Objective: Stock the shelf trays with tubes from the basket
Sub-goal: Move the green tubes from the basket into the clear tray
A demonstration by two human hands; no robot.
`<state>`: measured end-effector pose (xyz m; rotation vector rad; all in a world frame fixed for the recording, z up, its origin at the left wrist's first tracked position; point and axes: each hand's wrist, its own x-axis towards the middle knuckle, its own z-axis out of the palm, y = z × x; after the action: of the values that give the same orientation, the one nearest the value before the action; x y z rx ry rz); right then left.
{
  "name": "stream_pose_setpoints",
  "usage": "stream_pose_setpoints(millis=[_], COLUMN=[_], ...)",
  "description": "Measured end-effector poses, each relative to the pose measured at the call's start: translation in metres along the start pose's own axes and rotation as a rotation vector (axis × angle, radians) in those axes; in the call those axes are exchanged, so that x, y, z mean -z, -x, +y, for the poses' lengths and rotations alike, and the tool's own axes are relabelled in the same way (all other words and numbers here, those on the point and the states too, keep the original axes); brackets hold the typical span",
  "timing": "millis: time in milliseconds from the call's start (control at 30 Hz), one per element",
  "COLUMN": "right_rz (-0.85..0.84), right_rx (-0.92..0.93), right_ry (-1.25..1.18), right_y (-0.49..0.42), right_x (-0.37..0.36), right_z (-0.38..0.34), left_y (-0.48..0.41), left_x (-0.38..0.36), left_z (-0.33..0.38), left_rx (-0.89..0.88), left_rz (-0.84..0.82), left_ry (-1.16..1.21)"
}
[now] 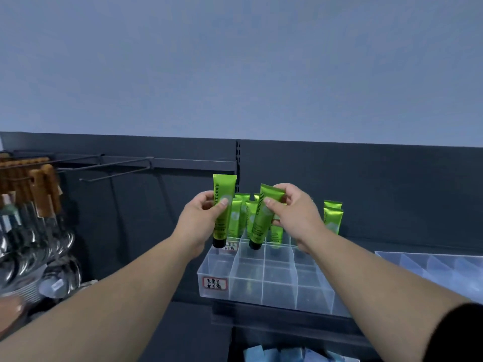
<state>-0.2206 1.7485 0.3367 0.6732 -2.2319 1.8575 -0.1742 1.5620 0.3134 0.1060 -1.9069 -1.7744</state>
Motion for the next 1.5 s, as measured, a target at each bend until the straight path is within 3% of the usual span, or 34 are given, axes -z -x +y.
stream_pose_setpoints(millis=[367,700,1200,1500], right_rz=[-0.015,0.023,-0.044,0.064], right_rx=[-0.050,-0.145,-0.255,-0.266], right_ry=[0.296,0.330,0.360,0.355], right_y=[-0.018,-0.023,-0.020,0.001], right_x=[-0.036,-0.047,-0.048,-0.048], right_z=[0.025,0.049,0.051,0.049], left_y=[-0.041,-0.055,-0.056,-0.042], left_x=[0.022,0.029,0.035,0.039], left_z=[-0.040,-0.069,-0.073,-0.072], left_rx=[0.116,0.132,0.019,-0.041], left_rz=[-0.213,-0.394,-0.376,-0.252], left_ry=[-0.053,-0.155,-0.358,-0.362])
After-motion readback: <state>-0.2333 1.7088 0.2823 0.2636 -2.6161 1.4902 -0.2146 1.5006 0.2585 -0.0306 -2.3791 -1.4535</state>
